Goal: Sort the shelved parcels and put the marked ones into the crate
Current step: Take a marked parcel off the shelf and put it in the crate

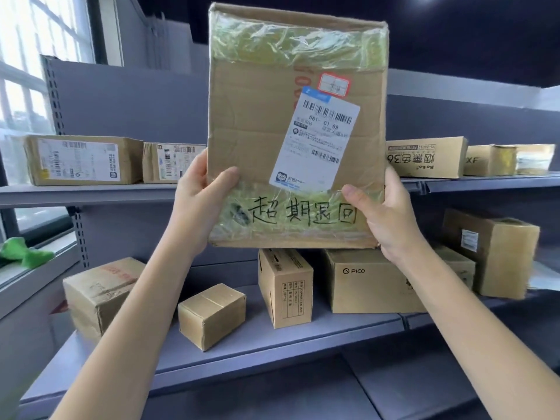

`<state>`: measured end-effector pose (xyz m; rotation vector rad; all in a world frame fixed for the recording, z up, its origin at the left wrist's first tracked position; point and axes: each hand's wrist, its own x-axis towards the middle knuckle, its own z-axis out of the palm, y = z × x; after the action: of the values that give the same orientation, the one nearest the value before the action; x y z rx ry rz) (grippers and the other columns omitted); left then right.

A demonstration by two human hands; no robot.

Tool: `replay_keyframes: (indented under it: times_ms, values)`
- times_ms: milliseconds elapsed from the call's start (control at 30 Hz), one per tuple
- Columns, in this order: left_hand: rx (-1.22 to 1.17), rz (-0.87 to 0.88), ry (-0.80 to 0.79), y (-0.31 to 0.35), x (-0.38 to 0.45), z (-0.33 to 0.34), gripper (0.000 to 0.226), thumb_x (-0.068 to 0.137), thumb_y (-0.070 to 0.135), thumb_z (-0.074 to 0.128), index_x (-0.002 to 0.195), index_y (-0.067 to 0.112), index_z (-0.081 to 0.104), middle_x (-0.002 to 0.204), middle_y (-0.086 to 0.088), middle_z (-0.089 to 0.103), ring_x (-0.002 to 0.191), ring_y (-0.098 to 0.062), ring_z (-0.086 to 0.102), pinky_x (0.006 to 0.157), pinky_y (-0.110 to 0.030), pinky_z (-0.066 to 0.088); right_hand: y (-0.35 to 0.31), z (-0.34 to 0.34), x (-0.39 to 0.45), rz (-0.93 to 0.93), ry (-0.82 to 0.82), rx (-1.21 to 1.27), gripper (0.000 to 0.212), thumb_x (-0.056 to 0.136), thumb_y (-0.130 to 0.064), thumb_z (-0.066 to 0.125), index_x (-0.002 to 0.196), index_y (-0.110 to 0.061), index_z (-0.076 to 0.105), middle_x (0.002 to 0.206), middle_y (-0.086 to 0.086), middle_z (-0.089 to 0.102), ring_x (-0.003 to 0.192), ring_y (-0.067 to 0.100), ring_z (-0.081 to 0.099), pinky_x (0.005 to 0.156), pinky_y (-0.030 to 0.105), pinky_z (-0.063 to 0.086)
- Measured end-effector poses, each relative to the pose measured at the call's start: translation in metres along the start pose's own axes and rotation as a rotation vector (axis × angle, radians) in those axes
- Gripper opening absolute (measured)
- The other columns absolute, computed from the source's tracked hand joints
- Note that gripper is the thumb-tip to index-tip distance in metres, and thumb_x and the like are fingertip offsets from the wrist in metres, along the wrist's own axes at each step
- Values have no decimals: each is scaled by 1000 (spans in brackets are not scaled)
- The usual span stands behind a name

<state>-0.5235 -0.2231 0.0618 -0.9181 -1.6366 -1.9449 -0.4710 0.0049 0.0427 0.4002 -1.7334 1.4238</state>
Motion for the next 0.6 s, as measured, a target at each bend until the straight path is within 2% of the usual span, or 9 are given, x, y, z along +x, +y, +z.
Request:
replay_keyframes:
  times_ms: [133, 233, 300, 400, 533, 600]
  values:
    - [2, -32, -20, -9, -8, 15, 27, 90, 7, 54, 105, 29, 59, 103, 3, 69, 95, -13, 67, 88, -33, 53, 4, -19, -11, 13, 19, -47, 45, 80, -13, 68, 117, -28, 48, 113, -13, 62, 103, -4, 59, 89, 14, 46]
    - [22, -54, -18, -13, -16, 33, 31, 90, 7, 54, 117, 19, 58, 106, 1, 69, 97, -15, 66, 88, -34, 51, 6, -37, -18, 17, 19, -51, 42, 80, -13, 68, 110, -34, 49, 111, -15, 62, 100, -7, 59, 86, 9, 46]
    - [34, -65, -9, -13, -22, 49, 34, 90, 9, 54, 123, 17, 55, 109, 0, 69, 100, -16, 66, 90, -35, 51, 6, -54, -20, 13, 25, -47, 42, 80, -11, 67, 112, -31, 49, 109, -15, 62, 97, -9, 59, 83, 8, 46]
    - [48, -66, 15, -11, -33, 79, 32, 90, 9, 54, 117, 25, 57, 109, 1, 69, 99, -15, 66, 91, -34, 51, 9, -84, -22, 9, 13, -39, 46, 80, -10, 67, 120, -24, 48, 108, -15, 63, 96, -10, 60, 82, 7, 47]
    - [42, -71, 54, -9, -51, 130, 31, 90, 6, 54, 107, 32, 58, 101, 7, 70, 90, -6, 67, 83, -23, 54, 12, -135, -25, 22, -38, -32, 49, 79, -16, 71, 119, -29, 47, 114, -11, 63, 105, -2, 59, 91, 16, 47]
    - [44, -88, 70, -9, -63, 156, 30, 90, 7, 54, 107, 31, 57, 102, 5, 70, 91, -7, 68, 82, -24, 54, 13, -163, -27, 33, -58, -27, 53, 73, -25, 75, 118, -31, 48, 117, -10, 63, 108, 2, 59, 94, 19, 47]
